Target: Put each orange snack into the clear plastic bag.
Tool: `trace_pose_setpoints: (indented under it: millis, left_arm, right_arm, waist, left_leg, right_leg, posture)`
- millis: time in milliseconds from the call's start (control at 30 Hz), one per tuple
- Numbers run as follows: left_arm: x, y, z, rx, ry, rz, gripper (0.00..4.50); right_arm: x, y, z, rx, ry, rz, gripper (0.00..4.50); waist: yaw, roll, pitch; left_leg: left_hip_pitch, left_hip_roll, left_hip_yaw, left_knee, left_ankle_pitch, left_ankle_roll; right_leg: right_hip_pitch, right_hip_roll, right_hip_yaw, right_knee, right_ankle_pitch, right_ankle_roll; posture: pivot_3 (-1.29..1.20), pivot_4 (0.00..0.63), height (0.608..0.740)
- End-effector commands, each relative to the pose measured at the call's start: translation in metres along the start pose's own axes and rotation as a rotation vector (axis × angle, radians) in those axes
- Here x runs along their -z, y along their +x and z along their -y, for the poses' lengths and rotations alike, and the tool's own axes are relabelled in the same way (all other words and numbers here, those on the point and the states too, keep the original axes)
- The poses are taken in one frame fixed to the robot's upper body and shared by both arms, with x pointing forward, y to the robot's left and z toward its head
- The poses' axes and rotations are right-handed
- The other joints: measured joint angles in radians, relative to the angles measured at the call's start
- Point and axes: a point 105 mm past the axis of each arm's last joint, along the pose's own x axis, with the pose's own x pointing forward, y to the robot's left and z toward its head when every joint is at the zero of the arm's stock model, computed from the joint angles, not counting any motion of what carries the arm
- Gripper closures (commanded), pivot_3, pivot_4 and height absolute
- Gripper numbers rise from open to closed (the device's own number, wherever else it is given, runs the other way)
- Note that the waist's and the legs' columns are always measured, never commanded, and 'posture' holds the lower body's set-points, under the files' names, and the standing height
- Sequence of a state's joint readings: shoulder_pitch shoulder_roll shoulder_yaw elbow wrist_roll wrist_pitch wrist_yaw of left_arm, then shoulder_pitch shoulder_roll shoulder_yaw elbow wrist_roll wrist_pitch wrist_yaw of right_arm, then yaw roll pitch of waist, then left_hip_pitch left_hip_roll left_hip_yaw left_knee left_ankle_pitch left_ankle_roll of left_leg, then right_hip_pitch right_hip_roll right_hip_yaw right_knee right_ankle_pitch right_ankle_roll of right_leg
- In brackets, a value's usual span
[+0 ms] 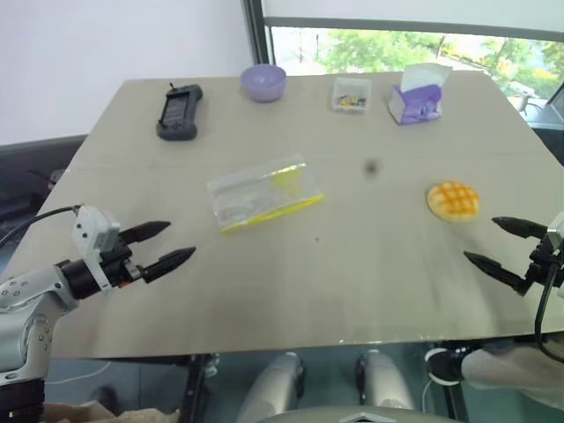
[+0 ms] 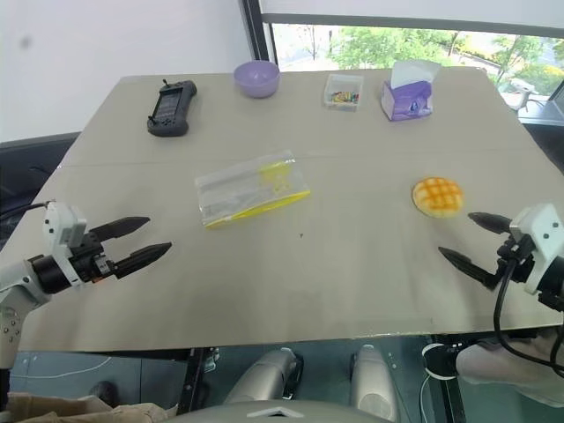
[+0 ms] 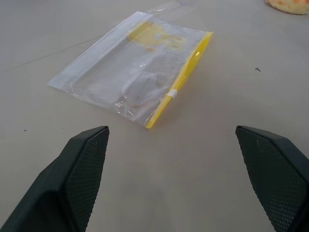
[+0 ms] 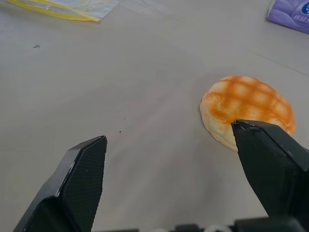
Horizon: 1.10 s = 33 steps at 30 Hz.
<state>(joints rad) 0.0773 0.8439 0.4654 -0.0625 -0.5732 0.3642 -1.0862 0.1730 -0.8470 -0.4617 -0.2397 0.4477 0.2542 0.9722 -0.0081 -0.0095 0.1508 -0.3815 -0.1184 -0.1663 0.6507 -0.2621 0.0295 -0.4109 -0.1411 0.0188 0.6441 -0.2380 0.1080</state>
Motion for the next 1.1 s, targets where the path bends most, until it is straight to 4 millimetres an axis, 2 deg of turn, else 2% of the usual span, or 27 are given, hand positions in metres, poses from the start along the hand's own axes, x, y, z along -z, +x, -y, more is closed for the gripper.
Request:
trace_pose_setpoints:
  millis: [33,167,267,367,533,600,667,833,933,1100]
  left_arm:
    - [-0.015,-0.006,-0.004,-0.02,0.034,0.034,0.05]
    - [-0.019,-0.002,-0.006,-0.025,0.016,0.065,0.05]
    - [-0.022,0.002,-0.008,-0.048,-0.067,0.089,0.05]
    - [-0.026,0.01,-0.009,-0.099,-0.21,0.108,0.05]
    - [-0.014,0.018,-0.013,-0.188,-0.398,-0.025,0.05]
    - [0.002,0.023,-0.024,-0.226,-0.601,-0.125,0.05]
    - [0.008,0.028,-0.034,-0.267,-0.706,-0.145,0.05]
    - [0.009,0.041,-0.044,-0.263,-0.872,-0.157,0.05]
    - [0.013,0.05,-0.047,-0.257,-0.912,-0.204,0.05]
    - [0.013,0.085,-0.041,-0.159,-1.005,-0.227,0.05]
  right_arm:
    - [-0.014,-0.002,0.006,0.017,-0.056,0.031,0.0]
    - [-0.018,0.004,0.005,0.01,-0.058,0.051,0.0]
    - [-0.023,0.007,0.004,0.006,-0.056,0.076,0.0]
    - [-0.034,0.019,-0.002,-0.028,-0.057,0.125,0.0]
    - [-0.052,0.044,-0.027,-0.125,-0.109,0.213,0.0]
    - [-0.066,0.059,-0.049,-0.211,-0.134,0.266,0.0]
    - [-0.076,0.068,-0.061,-0.261,-0.136,0.302,0.0]
    - [-0.092,0.077,-0.079,-0.33,-0.167,0.347,0.0]
    - [-0.099,0.077,-0.085,-0.346,-0.178,0.365,0.0]
    - [-0.101,0.078,-0.092,-0.329,-0.184,0.36,0.0]
  waist:
    - [0.0,0.0,0.0]
    - [0.0,0.0,0.0]
    - [0.0,0.0,0.0]
    - [-0.002,0.0,0.0]
    - [-0.003,-0.001,0.001]
    - [-0.001,-0.002,0.001]
    - [-0.003,-0.002,0.001]
    - [-0.003,-0.004,0.002]
    - [-0.001,-0.004,0.002]
    - [0.012,-0.004,0.001]
  left_leg:
    - [0.0,0.0,0.0,0.0,0.0,0.0]
    - [0.0,0.0,0.0,0.0,0.0,0.0]
    - [0.0,0.0,0.0,0.0,0.0,0.0]
    - [0.0,0.0,0.0,0.0,0.0,0.0]
    - [0.0,0.0,-0.001,0.0,0.0,-0.001]
    - [0.0,0.0,-0.001,0.0,0.002,-0.005]
    - [0.0,0.0,-0.003,0.001,0.002,-0.004]
    - [0.0,0.0,-0.003,0.001,0.003,-0.006]
    - [0.0,0.0,-0.004,0.001,0.002,-0.006]
    - [0.0,-0.001,-0.004,0.002,0.002,-0.006]
  right_leg:
    - [0.0,0.0,0.0,0.0,0.0,0.0]
    - [0.0,0.0,0.0,0.0,0.0,0.0]
    - [0.0,0.0,0.0,0.0,0.0,0.0]
    - [0.0,0.0,0.0,0.0,0.0,0.0]
    - [0.0,0.001,0.0,0.0,0.0,0.0]
    - [0.0,0.001,0.0,0.0,0.0,0.0]
    - [-0.001,0.002,-0.002,0.002,0.0,0.0]
    - [-0.001,0.001,-0.002,0.003,0.0,0.0]
    - [-0.001,0.001,-0.003,0.003,0.0,0.0]
    - [0.0,0.001,-0.003,0.003,0.0,0.0]
  posture:
    - [0.0,0.15,0.74]
    - [0.0,0.15,0.74]
    - [0.0,0.15,0.74]
    - [0.0,0.15,0.74]
    - [0.0,0.15,0.74]
    - [0.0,0.15,0.74]
    - [0.0,0.15,0.74]
    - [0.0,0.15,0.74]
    - [0.0,0.15,0.74]
    - [0.0,0.15,0.74]
